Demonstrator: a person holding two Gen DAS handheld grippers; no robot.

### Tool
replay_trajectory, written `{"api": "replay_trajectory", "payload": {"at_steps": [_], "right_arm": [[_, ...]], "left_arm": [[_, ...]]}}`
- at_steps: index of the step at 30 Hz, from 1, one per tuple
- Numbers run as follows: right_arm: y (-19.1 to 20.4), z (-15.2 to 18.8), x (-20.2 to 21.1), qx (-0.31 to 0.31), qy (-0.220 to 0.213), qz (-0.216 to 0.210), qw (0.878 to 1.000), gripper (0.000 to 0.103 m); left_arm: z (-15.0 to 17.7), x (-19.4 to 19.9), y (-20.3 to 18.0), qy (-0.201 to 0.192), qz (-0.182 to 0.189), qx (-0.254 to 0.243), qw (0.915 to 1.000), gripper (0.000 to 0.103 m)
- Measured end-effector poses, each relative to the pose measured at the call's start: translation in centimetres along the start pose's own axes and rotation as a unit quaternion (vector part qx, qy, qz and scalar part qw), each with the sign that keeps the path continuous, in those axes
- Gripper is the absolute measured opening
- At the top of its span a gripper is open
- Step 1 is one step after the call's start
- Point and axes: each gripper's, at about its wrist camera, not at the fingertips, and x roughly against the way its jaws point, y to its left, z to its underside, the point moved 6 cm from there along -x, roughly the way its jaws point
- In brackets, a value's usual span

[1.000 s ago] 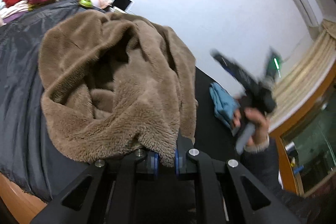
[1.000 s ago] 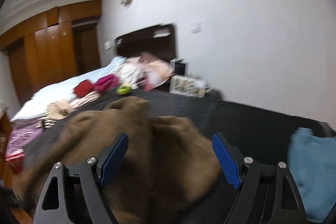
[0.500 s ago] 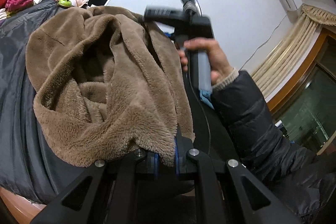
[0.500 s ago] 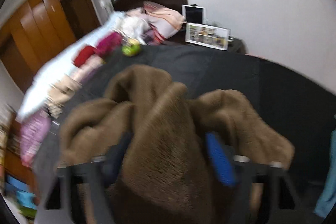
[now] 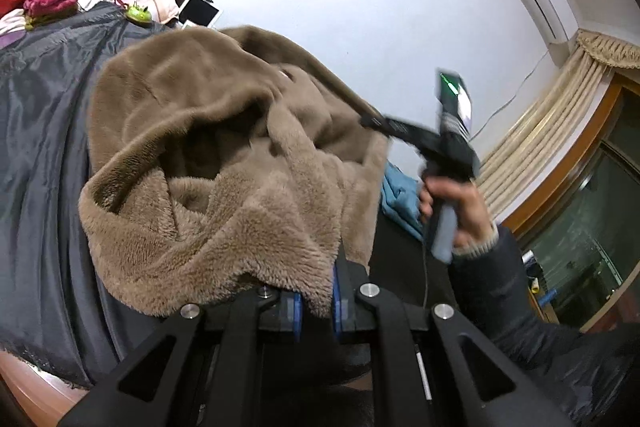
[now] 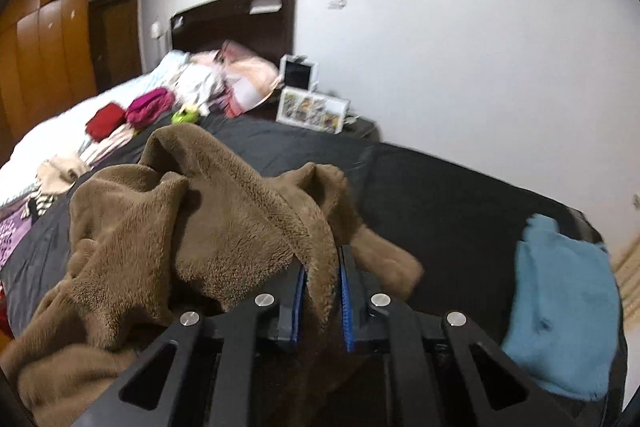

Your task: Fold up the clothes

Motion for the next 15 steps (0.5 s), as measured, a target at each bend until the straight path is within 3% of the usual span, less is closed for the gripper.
{"api": "replay_trajectory", "payload": {"at_steps": [6, 12, 15], "right_arm": [[-3.7, 3.2, 6.9, -0.016, -0.07, 0.063, 0.995, 0.016], [-6.2, 9.7, 12.3, -0.032, -0.061, 0.078, 0.995, 0.016], [-5.3, 14.1, 12.3, -0.023, 0.006, 0.036, 0.999, 0.016]], "left_arm": [[-1.2, -0.1, -1.3, -0.01, -0.002, -0.011, 0.9999, 0.012], [-3.1, 0.9, -1.1, -0.038, -0.012, -0.009, 0.9991, 0.012], [-3.6, 0.6, -0.2, -0.036, -0.024, -0.005, 0.999, 0.012]]}}
